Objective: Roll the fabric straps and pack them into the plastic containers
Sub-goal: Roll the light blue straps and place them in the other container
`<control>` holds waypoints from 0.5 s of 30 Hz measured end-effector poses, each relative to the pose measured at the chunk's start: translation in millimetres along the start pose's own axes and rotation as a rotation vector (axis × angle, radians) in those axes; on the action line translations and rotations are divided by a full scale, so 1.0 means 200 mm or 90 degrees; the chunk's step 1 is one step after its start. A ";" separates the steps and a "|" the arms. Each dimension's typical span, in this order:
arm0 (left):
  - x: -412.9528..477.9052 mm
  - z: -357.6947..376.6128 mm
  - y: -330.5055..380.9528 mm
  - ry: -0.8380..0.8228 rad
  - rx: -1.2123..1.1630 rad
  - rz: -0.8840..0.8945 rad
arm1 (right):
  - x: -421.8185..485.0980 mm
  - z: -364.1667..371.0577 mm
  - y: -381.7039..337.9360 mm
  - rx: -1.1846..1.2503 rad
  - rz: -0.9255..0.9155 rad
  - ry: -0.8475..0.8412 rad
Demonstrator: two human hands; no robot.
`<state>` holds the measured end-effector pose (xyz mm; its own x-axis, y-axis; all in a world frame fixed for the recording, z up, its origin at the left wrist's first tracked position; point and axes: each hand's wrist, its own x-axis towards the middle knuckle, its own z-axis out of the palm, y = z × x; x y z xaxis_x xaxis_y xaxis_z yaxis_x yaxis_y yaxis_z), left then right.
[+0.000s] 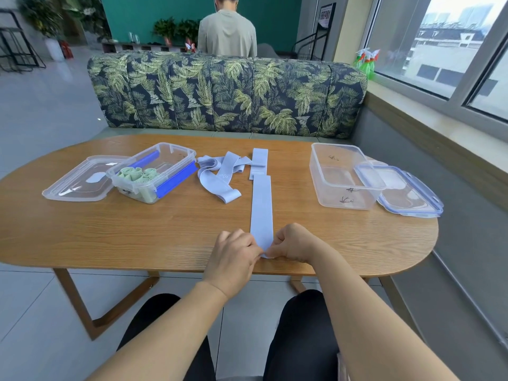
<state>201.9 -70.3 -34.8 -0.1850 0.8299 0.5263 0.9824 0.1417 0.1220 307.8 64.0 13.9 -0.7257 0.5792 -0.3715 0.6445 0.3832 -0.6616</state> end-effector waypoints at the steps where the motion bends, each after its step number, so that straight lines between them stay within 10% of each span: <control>1: 0.00 0.00 0.00 -0.005 -0.003 -0.007 | 0.00 0.00 0.00 0.005 -0.003 0.000; 15: 0.00 0.01 0.00 -0.037 0.003 -0.032 | -0.05 0.10 0.17 0.274 -0.123 0.079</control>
<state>201.1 -68.3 -36.4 -0.2328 0.8513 0.4703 0.9719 0.1868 0.1430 332.3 56.7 -16.8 -0.7709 0.6184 -0.1529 0.3242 0.1743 -0.9298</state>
